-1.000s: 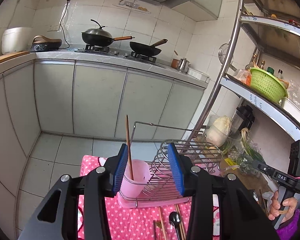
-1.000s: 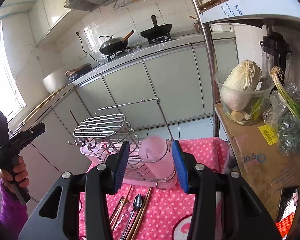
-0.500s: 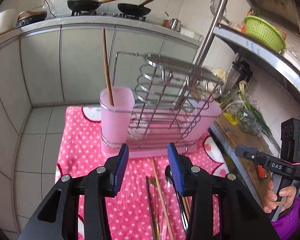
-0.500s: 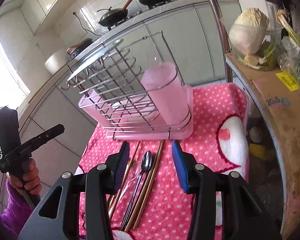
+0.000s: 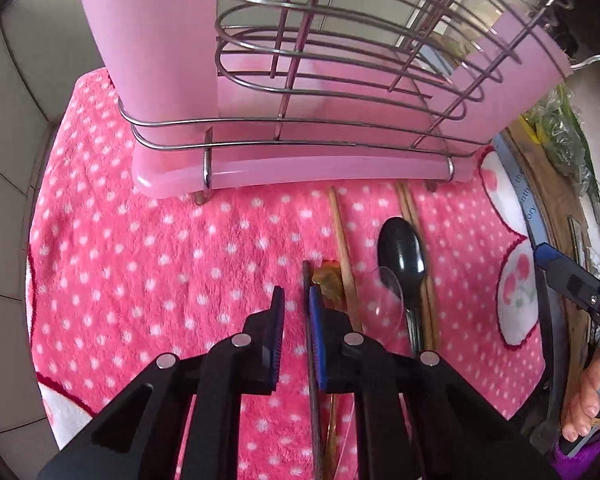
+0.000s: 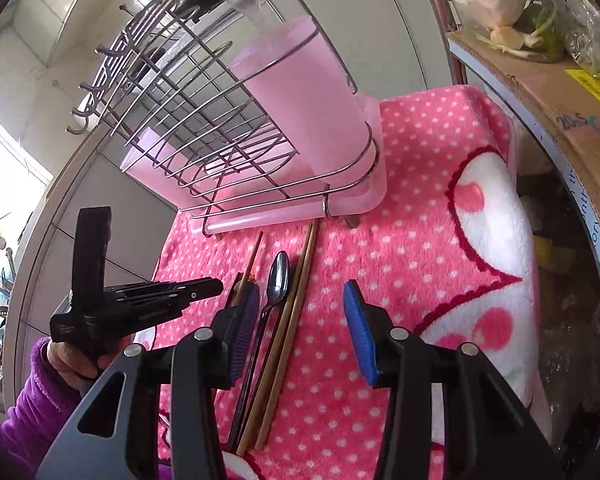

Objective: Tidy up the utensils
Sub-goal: 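Grasp the thin dark chopstick with the left tool while the right tool reaches a wooden chopstick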

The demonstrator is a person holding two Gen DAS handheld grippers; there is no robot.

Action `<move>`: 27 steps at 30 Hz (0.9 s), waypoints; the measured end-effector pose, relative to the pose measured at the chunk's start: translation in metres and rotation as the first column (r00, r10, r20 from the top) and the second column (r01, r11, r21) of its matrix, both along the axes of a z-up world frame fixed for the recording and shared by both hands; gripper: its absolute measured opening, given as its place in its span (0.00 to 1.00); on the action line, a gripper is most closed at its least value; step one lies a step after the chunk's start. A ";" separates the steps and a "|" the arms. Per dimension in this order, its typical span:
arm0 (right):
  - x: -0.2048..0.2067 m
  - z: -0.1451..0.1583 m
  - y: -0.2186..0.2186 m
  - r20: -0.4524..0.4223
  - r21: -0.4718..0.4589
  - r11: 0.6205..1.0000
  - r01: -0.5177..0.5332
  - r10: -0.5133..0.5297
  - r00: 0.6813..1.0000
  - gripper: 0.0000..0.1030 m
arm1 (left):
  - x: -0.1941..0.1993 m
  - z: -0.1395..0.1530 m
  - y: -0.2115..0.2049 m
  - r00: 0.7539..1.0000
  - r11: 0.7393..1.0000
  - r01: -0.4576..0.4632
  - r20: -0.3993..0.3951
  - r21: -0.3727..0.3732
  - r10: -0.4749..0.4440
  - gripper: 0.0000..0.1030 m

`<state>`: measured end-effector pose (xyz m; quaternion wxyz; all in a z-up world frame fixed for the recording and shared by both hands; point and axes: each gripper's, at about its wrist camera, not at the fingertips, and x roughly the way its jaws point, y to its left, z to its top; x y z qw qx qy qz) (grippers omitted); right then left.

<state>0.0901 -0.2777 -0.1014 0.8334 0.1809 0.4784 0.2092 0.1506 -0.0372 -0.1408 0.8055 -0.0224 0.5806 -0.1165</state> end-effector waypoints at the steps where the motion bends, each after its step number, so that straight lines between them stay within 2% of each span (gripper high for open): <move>1: 0.001 -0.002 0.000 -0.003 0.002 1.000 -0.002 0.002 1.000 0.43 | 0.003 -0.003 -0.003 1.000 1.000 0.002 -0.007 0.011 -0.002 0.11; 9: 0.006 -0.010 0.004 -0.021 0.008 1.000 -0.021 0.021 1.000 0.43 | 0.013 -0.012 -0.018 1.000 0.997 0.005 -0.011 0.073 -0.004 0.12; 13: 0.007 -0.011 0.006 -0.028 0.016 1.000 -0.023 0.023 0.999 0.43 | 0.020 -0.012 -0.018 0.999 0.999 -0.028 -0.038 0.047 0.030 0.12; 17: 0.007 -0.011 0.006 -0.026 0.007 1.000 -0.023 0.024 0.999 0.43 | 0.013 -0.015 -0.017 0.999 0.999 0.020 -0.048 0.049 -0.018 0.12; 20: 0.010 -0.014 0.006 -0.034 0.000 1.000 -0.019 0.019 0.999 0.43 | 0.005 -0.016 -0.018 0.997 0.995 0.075 -0.020 0.072 -0.074 0.13; 21: 0.011 -0.014 0.007 -0.038 0.001 1.000 -0.019 0.020 0.999 0.43 | 0.005 -0.015 -0.018 0.997 0.994 0.082 -0.015 0.077 -0.081 0.11; 22: 0.011 -0.015 0.007 -0.042 0.002 1.000 -0.021 0.021 0.999 0.43 | 0.005 -0.016 -0.017 0.997 0.994 0.077 -0.015 0.081 -0.076 0.06; 25: 0.014 -0.017 0.012 -0.051 -0.013 1.000 -0.026 0.025 0.998 0.43 | 0.006 -0.014 -0.010 0.999 0.994 0.053 -0.010 0.092 -0.052 0.04; 27: 0.018 -0.019 0.015 -0.058 -0.029 0.999 -0.025 0.024 0.998 0.43 | 0.000 -0.011 0.003 1.000 0.992 0.025 0.010 0.126 -0.026 0.04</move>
